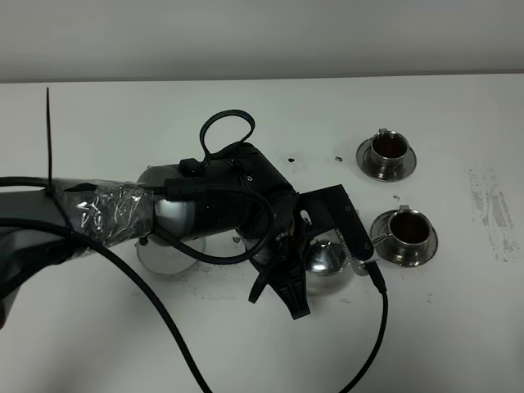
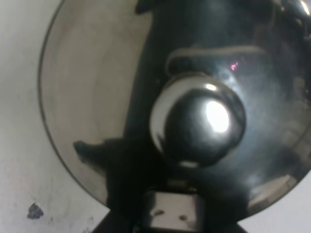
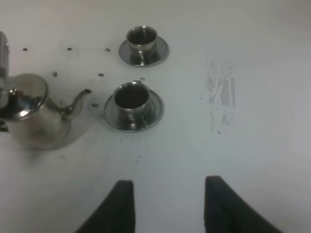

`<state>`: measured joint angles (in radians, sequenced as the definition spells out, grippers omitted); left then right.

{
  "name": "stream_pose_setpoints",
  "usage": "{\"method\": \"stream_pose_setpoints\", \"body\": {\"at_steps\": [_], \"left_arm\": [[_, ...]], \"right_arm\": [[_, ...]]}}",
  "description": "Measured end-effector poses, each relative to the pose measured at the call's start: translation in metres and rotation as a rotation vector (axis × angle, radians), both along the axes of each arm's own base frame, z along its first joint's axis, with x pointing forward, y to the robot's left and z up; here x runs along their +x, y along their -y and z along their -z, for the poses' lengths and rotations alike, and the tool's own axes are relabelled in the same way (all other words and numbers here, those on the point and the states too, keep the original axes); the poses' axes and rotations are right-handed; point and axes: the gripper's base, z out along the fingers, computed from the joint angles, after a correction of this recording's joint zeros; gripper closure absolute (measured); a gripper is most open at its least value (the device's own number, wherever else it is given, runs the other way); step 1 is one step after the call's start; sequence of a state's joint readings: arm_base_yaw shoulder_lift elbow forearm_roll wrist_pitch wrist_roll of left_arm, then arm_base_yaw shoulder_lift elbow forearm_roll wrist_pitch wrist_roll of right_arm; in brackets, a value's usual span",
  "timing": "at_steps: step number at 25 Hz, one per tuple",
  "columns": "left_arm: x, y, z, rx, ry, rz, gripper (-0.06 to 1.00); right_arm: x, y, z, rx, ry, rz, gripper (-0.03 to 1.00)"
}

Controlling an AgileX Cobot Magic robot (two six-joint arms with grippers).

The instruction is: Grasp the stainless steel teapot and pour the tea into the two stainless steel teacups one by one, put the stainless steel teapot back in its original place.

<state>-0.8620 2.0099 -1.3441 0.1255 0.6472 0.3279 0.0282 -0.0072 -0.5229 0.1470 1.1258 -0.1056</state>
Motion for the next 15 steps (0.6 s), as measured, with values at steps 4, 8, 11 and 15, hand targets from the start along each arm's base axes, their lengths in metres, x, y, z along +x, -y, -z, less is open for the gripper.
{"method": "stream_pose_setpoints", "body": {"at_steps": [4, 8, 11, 15], "left_arm": [[0.001, -0.015, -0.019, 0.017, -0.006, -0.031, 0.76], [0.007, -0.046, -0.033, 0.013, 0.007, -0.103, 0.76], [0.010, -0.073, -0.041, 0.002, 0.007, -0.200, 0.76], [0.015, -0.109, -0.052, -0.010, 0.009, -0.353, 0.76]], "right_arm": [[0.000, 0.000, 0.000, 0.001, 0.000, 0.001, 0.64], [0.000, 0.000, 0.000, 0.001, 0.000, 0.001, 0.64], [0.000, 0.000, 0.000, 0.001, 0.000, 0.001, 0.64], [0.000, 0.000, 0.000, 0.000, 0.000, 0.000, 0.64]]}}
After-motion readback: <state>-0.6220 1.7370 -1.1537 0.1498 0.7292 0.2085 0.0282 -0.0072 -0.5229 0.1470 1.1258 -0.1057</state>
